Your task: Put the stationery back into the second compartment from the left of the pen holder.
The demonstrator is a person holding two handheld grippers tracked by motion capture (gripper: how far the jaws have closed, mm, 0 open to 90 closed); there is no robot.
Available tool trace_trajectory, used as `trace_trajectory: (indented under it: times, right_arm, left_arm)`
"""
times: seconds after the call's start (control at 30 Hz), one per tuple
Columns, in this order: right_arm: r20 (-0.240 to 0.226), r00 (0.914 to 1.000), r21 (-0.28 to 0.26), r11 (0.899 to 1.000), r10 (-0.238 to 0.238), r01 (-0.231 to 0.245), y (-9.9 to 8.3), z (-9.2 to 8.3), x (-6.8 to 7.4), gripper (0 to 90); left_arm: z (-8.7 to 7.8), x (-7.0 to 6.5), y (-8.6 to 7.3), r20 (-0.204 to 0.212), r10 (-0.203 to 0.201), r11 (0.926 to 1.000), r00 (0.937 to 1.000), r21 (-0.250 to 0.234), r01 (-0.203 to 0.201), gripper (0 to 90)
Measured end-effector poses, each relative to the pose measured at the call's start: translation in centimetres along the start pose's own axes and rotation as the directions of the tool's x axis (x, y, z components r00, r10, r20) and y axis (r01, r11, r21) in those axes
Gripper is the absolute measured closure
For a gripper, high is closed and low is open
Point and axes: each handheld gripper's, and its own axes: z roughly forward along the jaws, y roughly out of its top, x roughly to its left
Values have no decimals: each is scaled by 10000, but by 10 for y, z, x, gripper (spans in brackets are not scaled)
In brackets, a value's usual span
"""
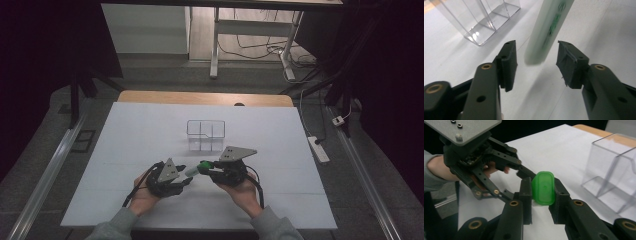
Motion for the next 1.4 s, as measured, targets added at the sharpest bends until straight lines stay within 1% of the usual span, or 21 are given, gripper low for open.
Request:
trace_trajectory:
  times: [0.13, 0.27, 0.4, 0.47, 0.53, 0.6, 0.73, 0.8, 0.87, 0.97, 1.1, 1.17, 1.23, 1.3, 1.4]
  right_arm:
    - [182, 9998, -152, 9998, 103, -100, 1, -6, -5, 739]
    - [346, 9993, -292, 9995, 132, -122, 1, -12, -9, 739]
    - [441, 9989, -376, 9992, 157, -141, 3, -17, -15, 739]
    - [481, 9987, -448, 9989, 183, -161, 3, -20, -18, 738]
    - [522, 9984, -504, 9985, 218, -192, 3, -22, -20, 738]
    - [568, 9981, -544, 9983, 252, -221, 4, -24, -23, 738]
    - [620, 9978, -567, 9982, 219, -184, 6, -28, -26, 738]
    - [687, 9974, -685, 9975, 212, -165, 9, -30, -28, 738]
    - [683, 9974, -793, 9967, 244, -190, 13, -33, -29, 738]
    - [810, 9964, -1015, 9947, 240, -157, 21, -41, -29, 738]
    - [1147, 9931, -1322, 9912, 242, -89, 35, -49, -33, 738]
    - [1295, 9911, -1408, 9900, 313, -129, 43, -50, -38, 738]
    - [1479, 9885, -1334, 9910, 327, -128, 52, -49, -45, 738]
    - [1545, 9869, -1334, 9907, 473, -266, 60, -47, -53, 738]
    - [1819, 9811, -1274, 9909, 657, -427, 71, -45, -64, 738]
  left_arm:
    - [-4, 5, -3, 153, -148, 9997, 9998, 178, 145, 454]
    - [-11, 11, -9, 146, -329, 9992, 9994, 214, 326, 437]
    - [-18, 16, -16, 81, -629, 9974, 9980, 347, 625, 406]
    - [-22, 19, -20, 87, -831, 9961, 9965, 314, 828, 398]
    - [-26, 21, -23, 108, -942, 9950, 9955, 337, 938, 382]
    - [-29, 23, -26, 38, -996, 9943, 9950, 376, 994, 373]
    - [-41, 27, -33, -107, -1370, 9901, 9905, 300, 1373, 352]
    - [-48, 28, -39, -165, -1409, 9894, 9899, 334, 1414, 346]
    - [-55, 28, -45, -237, -1541, 9874, 9878, 313, 1548, 341]
    - [-63, 27, -55, -325, -1759, 9840, 9839, 248, 1767, 333]
    - [-69, 27, -65, -424, -1861, 9818, 9816, 301, 1874, 324]
    - [-71, 28, -67, -453, -1901, 9810, 9807, 302, 1916, 320]
    - [-71, 30, -69, -475, -1944, 9801, 9798, 312, 1960, 316]
    - [-69, 31, -70, -495, -1916, 9804, 9802, 376, 1935, 310]
    - [-67, 33, -72, -483, -1860, 9807, 9814, 516, 1884, 300]
